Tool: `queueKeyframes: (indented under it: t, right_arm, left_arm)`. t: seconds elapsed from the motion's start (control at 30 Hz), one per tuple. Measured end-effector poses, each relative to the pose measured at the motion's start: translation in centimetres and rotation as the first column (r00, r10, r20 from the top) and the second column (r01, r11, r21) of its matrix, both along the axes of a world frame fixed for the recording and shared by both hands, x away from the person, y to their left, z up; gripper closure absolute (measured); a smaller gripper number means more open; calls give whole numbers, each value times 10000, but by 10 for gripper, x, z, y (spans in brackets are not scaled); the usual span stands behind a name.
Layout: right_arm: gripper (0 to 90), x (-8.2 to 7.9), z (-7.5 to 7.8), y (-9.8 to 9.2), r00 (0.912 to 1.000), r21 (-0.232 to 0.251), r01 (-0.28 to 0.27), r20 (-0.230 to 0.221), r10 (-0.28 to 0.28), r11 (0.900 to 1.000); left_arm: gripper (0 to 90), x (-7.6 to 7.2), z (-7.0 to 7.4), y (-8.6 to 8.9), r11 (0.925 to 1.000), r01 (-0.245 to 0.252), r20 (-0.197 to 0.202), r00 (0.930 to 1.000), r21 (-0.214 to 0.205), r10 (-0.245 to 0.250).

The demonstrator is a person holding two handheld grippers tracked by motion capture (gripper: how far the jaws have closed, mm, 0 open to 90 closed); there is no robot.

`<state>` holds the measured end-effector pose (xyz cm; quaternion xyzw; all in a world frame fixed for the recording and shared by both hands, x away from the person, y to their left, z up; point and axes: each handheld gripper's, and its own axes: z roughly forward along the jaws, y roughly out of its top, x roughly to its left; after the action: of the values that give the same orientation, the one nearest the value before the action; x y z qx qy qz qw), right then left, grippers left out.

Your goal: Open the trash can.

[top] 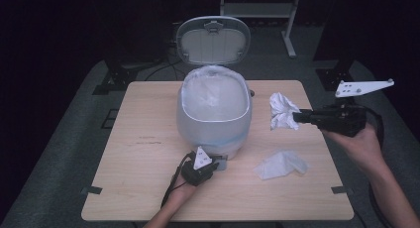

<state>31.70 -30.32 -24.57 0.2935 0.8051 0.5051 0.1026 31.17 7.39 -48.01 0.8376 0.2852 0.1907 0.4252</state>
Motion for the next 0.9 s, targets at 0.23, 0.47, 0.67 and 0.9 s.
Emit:
queueKeyframes:
  t: [0.23,0.47,0.67,0.9]
  right_arm:
    - [835,2,11,7,9998,-23,-173,81,173,9998]
    - [835,4,25,13,9992,-32,-327,238,328,9995]
    - [835,6,36,19,9985,-49,-443,320,444,9990]
    - [835,11,47,29,9970,-196,-644,414,651,9977]
  left_arm:
    - [750,-1,0,0,10000,-82,56,10000,57,82]
    - [751,0,0,0,10000,-74,39,10000,43,73]
    - [751,0,0,0,10000,-79,33,10000,30,79]
    - [750,0,0,0,10000,-74,34,10000,32,74]
